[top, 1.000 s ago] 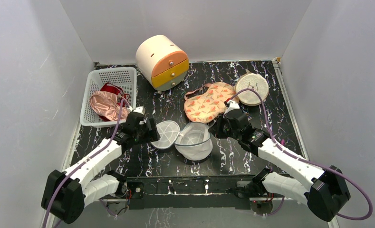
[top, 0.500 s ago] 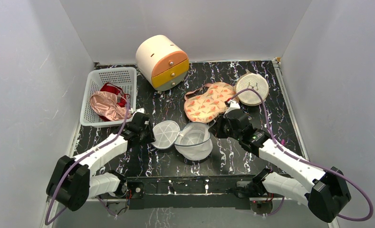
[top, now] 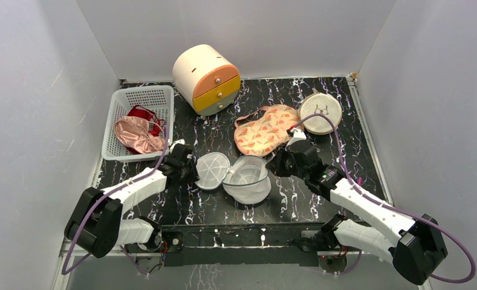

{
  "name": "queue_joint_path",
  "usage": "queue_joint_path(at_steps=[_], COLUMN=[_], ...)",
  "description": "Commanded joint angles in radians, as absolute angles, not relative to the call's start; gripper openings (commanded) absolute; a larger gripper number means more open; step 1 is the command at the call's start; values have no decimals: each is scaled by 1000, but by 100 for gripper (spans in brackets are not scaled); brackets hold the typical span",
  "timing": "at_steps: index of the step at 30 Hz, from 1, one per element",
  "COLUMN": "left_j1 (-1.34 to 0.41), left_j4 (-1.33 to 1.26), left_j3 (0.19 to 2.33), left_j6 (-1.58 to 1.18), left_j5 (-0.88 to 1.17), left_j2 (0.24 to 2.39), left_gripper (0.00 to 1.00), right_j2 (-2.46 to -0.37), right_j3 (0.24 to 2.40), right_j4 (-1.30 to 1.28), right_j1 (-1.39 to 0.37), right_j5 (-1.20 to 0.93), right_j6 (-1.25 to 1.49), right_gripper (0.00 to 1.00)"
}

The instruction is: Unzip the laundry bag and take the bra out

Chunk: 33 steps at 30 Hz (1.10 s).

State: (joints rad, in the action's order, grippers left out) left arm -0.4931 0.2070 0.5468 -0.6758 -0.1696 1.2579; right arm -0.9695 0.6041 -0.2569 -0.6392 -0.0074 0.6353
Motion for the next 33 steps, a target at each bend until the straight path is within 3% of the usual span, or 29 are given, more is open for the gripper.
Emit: queue_joint_path(at_steps=[1, 3, 8, 12, 17, 21, 33], left_j1=[-497, -497, -498, -498, -497, -497, -497], left_j4=[187, 178, 161, 183, 238, 286, 367], left_j3=[527, 528, 527, 539, 563, 590, 717], left_j6=[-678, -672, -666, -654, -651, -658, -604], left_j5=[-172, -173, -173, -195, -247, -300, -381], left_j2=[1282, 1276, 1246, 1216, 1139, 1060, 907], left_gripper=[36, 31, 9, 0, 0, 0, 0], right_j2=[-976, -981, -986, -987, -1003, -1028, -1211], right_j3=[601, 602, 603, 596, 597, 613, 647], right_j4=[-186, -181, -176, -171, -166, -156, 32], right_j1=[-636, -637, -636, -635, -635, -637, -686], right_j5=[-9, -12, -18, -18, -29, -84, -280], right_j6=[644, 644, 643, 647, 640, 618, 665], right_gripper=[0, 0, 0, 0, 0, 7, 1])
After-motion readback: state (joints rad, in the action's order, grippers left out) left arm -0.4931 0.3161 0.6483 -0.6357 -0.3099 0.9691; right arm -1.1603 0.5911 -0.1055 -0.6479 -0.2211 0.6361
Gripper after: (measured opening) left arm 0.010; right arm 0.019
